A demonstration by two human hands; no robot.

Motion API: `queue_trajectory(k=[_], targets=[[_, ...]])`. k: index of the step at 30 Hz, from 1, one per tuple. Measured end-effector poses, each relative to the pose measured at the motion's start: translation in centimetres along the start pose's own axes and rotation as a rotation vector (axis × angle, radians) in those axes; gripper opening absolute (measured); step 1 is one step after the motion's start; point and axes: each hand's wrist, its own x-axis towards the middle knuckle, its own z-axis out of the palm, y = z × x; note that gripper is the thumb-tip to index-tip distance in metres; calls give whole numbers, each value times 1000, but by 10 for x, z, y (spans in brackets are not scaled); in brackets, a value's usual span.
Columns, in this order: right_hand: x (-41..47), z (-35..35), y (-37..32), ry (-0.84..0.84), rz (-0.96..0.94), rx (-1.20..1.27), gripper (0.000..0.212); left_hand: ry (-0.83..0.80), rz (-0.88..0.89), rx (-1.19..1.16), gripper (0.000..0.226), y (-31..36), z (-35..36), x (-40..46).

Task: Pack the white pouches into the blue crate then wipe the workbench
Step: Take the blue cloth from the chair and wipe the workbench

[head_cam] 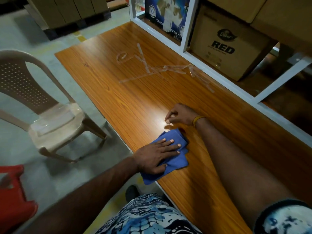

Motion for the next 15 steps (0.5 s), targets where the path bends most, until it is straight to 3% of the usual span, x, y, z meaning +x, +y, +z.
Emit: queue_trajectory(k=[10, 15], targets=[[-5, 13, 5, 40, -24, -237, 14, -1, -3, 15, 65, 1, -4, 2], [7, 20, 7, 168, 11, -131, 10, -9, -20, 24, 66, 4, -4, 2]])
